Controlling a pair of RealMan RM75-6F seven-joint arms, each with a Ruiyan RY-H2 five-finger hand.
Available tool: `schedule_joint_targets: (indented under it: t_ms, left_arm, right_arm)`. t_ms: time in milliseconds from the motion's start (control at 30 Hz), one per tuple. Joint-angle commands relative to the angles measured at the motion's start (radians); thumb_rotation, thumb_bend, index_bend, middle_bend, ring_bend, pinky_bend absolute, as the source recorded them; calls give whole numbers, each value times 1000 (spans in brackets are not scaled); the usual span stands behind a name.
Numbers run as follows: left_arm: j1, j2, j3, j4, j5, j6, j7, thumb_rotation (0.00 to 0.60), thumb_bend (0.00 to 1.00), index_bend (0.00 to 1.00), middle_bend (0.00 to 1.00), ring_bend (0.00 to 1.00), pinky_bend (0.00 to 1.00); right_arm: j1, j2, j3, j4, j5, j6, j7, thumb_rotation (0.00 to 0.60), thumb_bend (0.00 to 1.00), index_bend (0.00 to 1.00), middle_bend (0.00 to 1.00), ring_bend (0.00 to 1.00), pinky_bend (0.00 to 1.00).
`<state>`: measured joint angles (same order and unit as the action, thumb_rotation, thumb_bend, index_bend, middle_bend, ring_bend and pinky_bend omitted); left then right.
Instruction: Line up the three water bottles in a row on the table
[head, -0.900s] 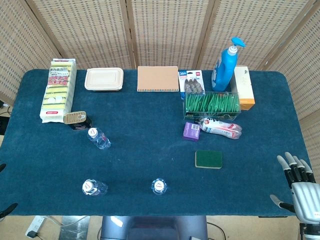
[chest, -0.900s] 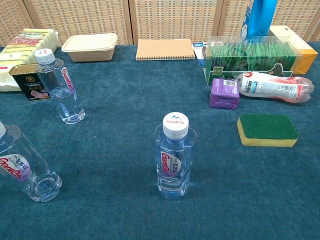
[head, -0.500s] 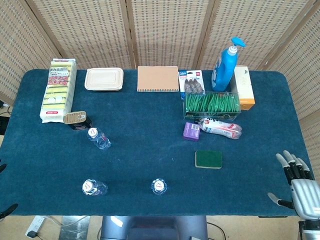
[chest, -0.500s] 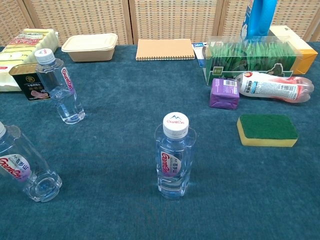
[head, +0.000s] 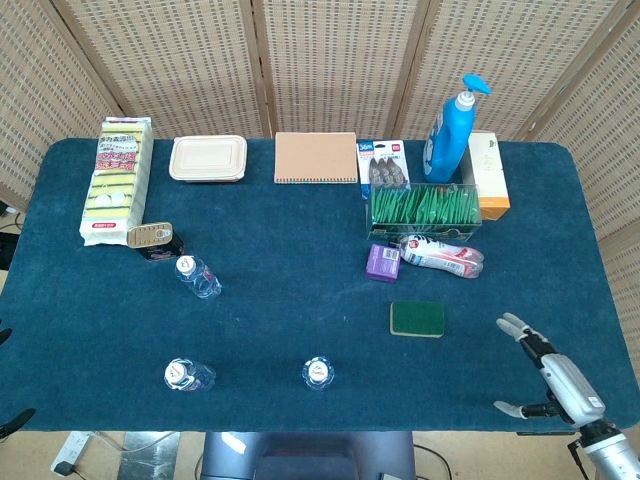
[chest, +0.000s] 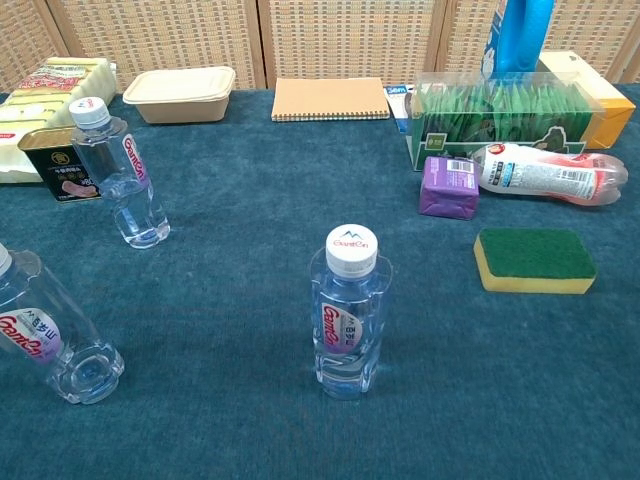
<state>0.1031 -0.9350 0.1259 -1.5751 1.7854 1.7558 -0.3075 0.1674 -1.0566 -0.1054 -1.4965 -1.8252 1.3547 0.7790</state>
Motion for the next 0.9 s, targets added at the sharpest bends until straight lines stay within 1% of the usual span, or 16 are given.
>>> schedule_joint_targets:
  t_ms: [33, 100, 300, 400, 600, 900]
  left_arm:
    - [0, -1, 1, 0, 2, 0, 2, 600, 81, 0, 0, 0, 10]
    - [0, -1, 1, 0, 4, 0, 5, 600, 81, 0, 0, 0, 10]
    - [-2, -2, 4, -2, 10, -5, 11, 600, 82, 0, 0, 0, 11]
    - [-1, 0, 3, 0, 8, 0, -1, 600, 82, 0, 0, 0, 11]
    - [3, 2, -5, 9, -15, 9, -34, 600, 81, 0, 0, 0, 11]
    - [2, 5, -9, 15, -26, 9, -56, 600, 81, 0, 0, 0, 11]
  right_arm:
    - [80, -85, -37, 99, -91, -24, 92, 600, 0, 0, 11, 0, 25]
    - [98, -108, -41, 104, -105, -31, 85, 600, 0, 0, 11, 0, 27]
    - [168, -167, -53, 61, -125, -102, 42, 600, 0, 0, 10, 0, 36]
    - [196, -205, -37, 38, -101, -135, 20, 600, 0, 0, 9, 0, 60]
    - [232, -292, -14, 32, -58, -146, 50, 600, 0, 0, 15, 0, 71]
    - [280, -390, 14, -6, -11, -187, -26, 600, 0, 0, 27, 4, 76]
